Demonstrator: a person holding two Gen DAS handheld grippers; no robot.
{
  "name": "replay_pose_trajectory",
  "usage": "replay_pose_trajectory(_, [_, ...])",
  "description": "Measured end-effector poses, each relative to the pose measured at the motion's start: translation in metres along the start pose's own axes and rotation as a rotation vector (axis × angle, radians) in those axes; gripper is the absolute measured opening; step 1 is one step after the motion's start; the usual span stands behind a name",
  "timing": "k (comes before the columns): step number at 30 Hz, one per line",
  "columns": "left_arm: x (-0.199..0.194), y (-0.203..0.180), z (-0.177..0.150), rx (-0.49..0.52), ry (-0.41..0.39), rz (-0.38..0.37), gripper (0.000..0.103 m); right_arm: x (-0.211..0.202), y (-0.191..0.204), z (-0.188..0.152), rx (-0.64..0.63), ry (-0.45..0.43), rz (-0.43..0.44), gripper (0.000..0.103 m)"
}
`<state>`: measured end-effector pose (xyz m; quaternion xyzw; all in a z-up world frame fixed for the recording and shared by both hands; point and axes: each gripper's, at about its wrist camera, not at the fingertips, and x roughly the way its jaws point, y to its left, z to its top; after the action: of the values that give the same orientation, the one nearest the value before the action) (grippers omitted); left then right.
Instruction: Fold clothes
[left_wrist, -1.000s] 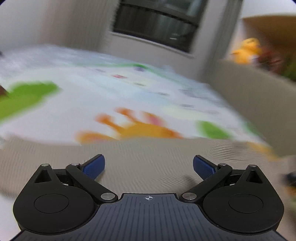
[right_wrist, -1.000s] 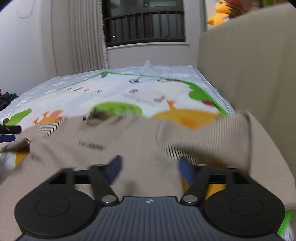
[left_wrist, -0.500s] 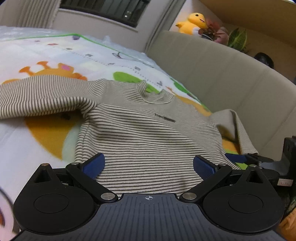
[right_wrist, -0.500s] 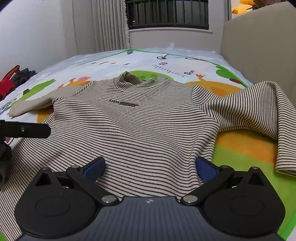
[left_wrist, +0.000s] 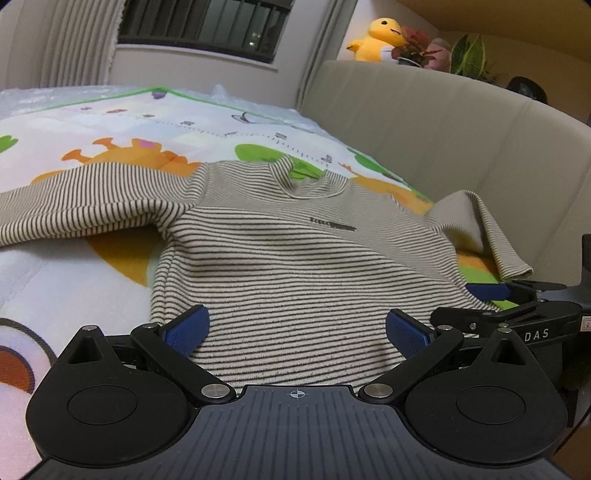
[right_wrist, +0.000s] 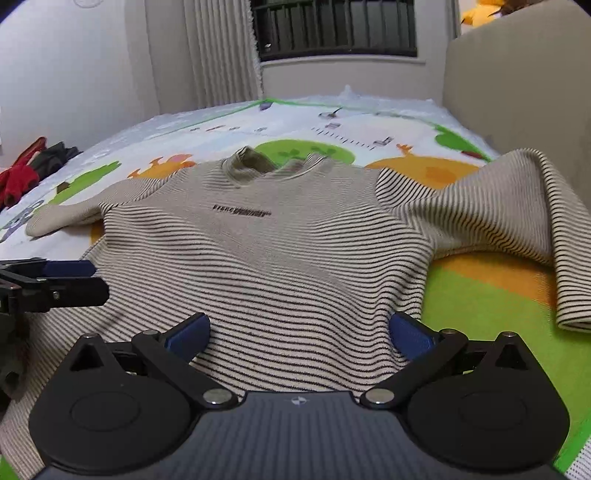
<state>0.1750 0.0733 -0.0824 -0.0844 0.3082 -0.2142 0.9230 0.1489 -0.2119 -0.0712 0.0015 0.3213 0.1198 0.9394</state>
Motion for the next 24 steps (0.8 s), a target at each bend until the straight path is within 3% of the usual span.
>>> replay_pose_trajectory(3, [-0.001, 0.001, -0.001, -0.003, -0.004, -0.005, 0.103, -0.004, 0.004, -0.003, -0.006, -0.019, -0.049, 0.103])
replay_pose_trajectory(15, [-0.004, 0.004, -0.002, -0.023, -0.019, -0.026, 0.103, 0.004, 0.002, 0.001, -0.006, 0.069, -0.043, 0.103])
replay_pose_trajectory(21, [-0.004, 0.006, -0.003, -0.031, -0.023, -0.034, 0.103, -0.004, 0.009, 0.000, -0.054, 0.038, -0.068, 0.103])
replay_pose_trajectory(24, [-0.005, 0.006, -0.003, -0.036, -0.025, -0.039, 0.103, -0.024, 0.009, -0.001, -0.157, -0.006, -0.120, 0.103])
